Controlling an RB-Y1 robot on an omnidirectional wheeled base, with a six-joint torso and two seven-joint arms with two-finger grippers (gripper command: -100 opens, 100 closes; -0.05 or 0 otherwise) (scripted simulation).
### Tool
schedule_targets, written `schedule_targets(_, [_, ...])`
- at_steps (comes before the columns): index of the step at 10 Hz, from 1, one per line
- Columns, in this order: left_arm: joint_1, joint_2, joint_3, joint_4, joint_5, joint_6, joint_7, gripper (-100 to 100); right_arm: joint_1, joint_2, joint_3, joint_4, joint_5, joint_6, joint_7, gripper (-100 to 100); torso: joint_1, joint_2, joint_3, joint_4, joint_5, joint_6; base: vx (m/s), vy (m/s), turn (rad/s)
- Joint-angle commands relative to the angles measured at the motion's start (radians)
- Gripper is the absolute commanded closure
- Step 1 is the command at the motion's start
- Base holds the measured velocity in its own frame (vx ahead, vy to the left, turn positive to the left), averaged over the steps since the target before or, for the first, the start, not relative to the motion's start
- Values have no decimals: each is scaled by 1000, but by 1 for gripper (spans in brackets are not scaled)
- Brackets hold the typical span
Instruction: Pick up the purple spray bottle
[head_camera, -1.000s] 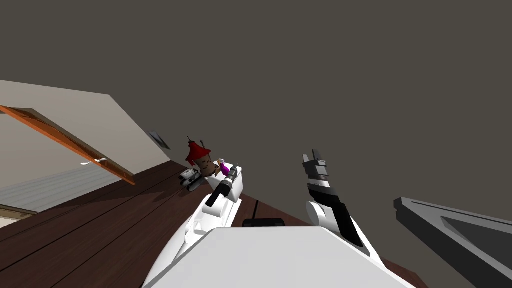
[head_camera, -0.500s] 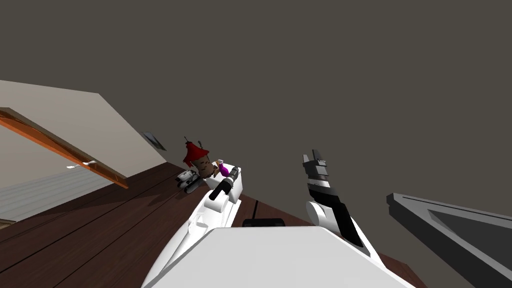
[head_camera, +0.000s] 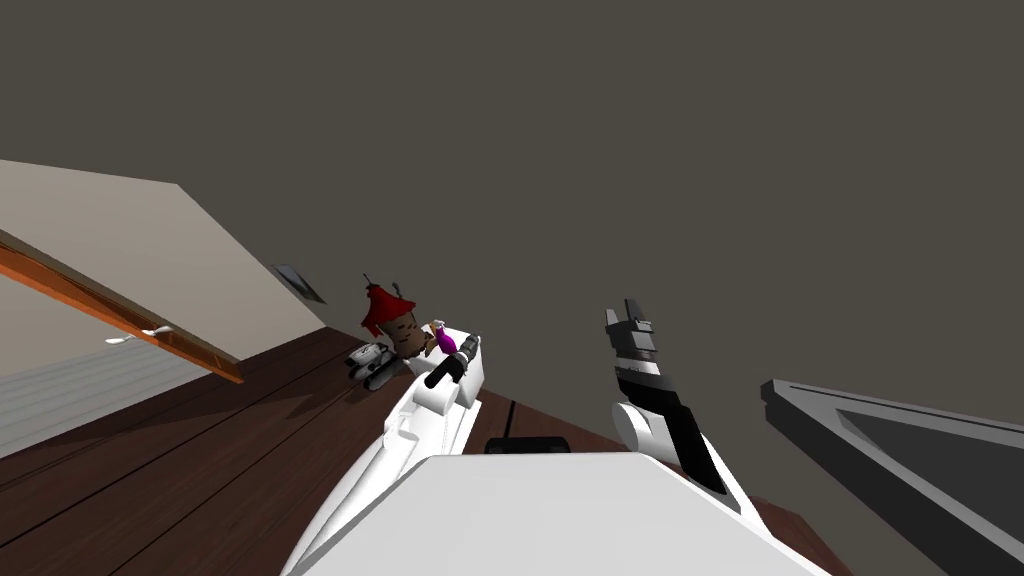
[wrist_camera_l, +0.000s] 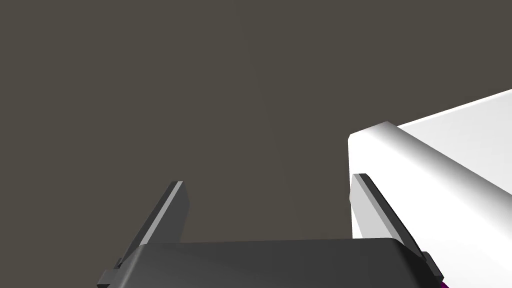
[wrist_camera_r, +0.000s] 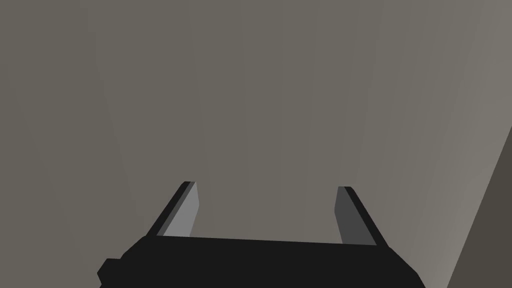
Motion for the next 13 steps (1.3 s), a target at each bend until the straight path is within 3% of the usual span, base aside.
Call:
schedule_targets(1, [-18, 10, -7, 11, 6, 50, 5, -100, 0, 0, 0, 0, 0, 0, 0, 0, 0, 0, 0, 0, 0, 0, -7, 11, -50])
schedule_targets(2, [-18, 10, -7, 11, 6, 66, 5, -100, 0, 0, 0, 0, 0, 0, 0, 0, 0, 0, 0, 0, 0, 0, -3, 5, 4])
schedule_targets(3, [-60, 40, -21, 36, 25, 100, 15, -100, 0, 0, 0, 0, 0, 0, 0, 0, 0, 0, 0, 0, 0, -1, -5, 4, -86])
schedule_targets(5, [-60, 40, -21, 36, 25, 145, 15, -100, 0, 0, 0, 0, 0, 0, 0, 0, 0, 0, 0, 0, 0, 0, -5, 8, -24])
schedule_targets(6, [-102, 69, -35, 61, 44, 180, 26, -100, 0, 0, 0, 0, 0, 0, 0, 0, 0, 0, 0, 0, 0, -1, -6, 5, -80])
schedule_targets(8, [-102, 69, -35, 61, 44, 226, 26, -100, 0, 0, 0, 0, 0, 0, 0, 0, 0, 0, 0, 0, 0, -1, -5, 7, -26])
schedule_targets(9, [-144, 98, -49, 85, 63, 262, 37, -100, 0, 0, 0, 0, 0, 0, 0, 0, 0, 0, 0, 0, 0, -1, -8, 6, -71])
schedule_targets(11, [-144, 98, -49, 85, 63, 306, 37, -100, 0, 0, 0, 0, 0, 0, 0, 0, 0, 0, 0, 0, 0, -1, -4, 5, -27])
schedule_targets(12, [-186, 126, -64, 109, 82, 347, 48, -100, 0, 0, 0, 0, 0, 0, 0, 0, 0, 0, 0, 0, 0, -1, -7, 4, -87])
schedule_targets(13, [-186, 126, -64, 109, 82, 374, 48, -100, 0, 0, 0, 0, 0, 0, 0, 0, 0, 0, 0, 0, 0, 0, -8, 8, -51])
